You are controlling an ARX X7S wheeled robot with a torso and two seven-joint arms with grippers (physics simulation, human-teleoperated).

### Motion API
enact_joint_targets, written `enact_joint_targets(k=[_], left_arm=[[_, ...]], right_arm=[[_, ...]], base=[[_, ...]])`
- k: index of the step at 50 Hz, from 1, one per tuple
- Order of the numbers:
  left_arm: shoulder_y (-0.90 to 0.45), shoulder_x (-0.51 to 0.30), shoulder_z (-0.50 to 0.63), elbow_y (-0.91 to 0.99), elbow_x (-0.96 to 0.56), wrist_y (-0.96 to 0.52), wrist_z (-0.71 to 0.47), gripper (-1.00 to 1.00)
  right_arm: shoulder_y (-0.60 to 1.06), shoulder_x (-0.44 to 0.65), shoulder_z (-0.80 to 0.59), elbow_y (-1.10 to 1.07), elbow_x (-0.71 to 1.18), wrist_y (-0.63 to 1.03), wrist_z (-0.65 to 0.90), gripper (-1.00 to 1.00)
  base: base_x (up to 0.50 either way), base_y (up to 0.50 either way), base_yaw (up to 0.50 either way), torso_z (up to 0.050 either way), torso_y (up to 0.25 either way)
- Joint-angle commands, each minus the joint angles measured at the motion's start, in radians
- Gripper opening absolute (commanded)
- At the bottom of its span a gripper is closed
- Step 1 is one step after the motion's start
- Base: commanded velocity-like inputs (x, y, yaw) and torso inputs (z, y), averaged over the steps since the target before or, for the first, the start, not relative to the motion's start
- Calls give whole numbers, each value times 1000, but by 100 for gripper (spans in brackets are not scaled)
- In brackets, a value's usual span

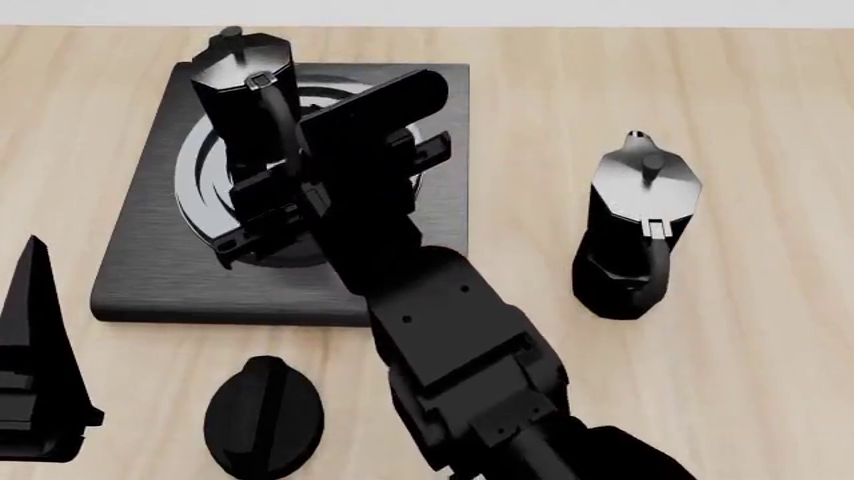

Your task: Put the right moka pot on the stove.

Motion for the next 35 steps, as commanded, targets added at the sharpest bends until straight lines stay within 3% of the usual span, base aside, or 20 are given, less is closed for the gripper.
enact_joint_targets(k=[1,25,27,28,35], left_arm=[[3,-1,3,-3,2,8,1,100],[-11,-4,23,-15,15,-9,-11,100],[-17,-4,26,-18,16,-17,-15,100],[-15,-4,26,-16,16,-18,-17,100],[-21,-9,27,-8,7,-23,-18,100]], right_arm=[[-7,13,-161,56,128,-1,23,100],[-20,659,-227,-1078,44,64,544,100],[-29,750,-242,-1225,-12,63,620,100],[-27,849,-240,-1375,-55,62,700,100],[-85,988,-238,-1516,-93,11,808,100]], base=[[0,0,0,0,0],[0,0,0,0,0],[0,0,0,0,0],[0,0,0,0,0],[0,0,0,0,0]])
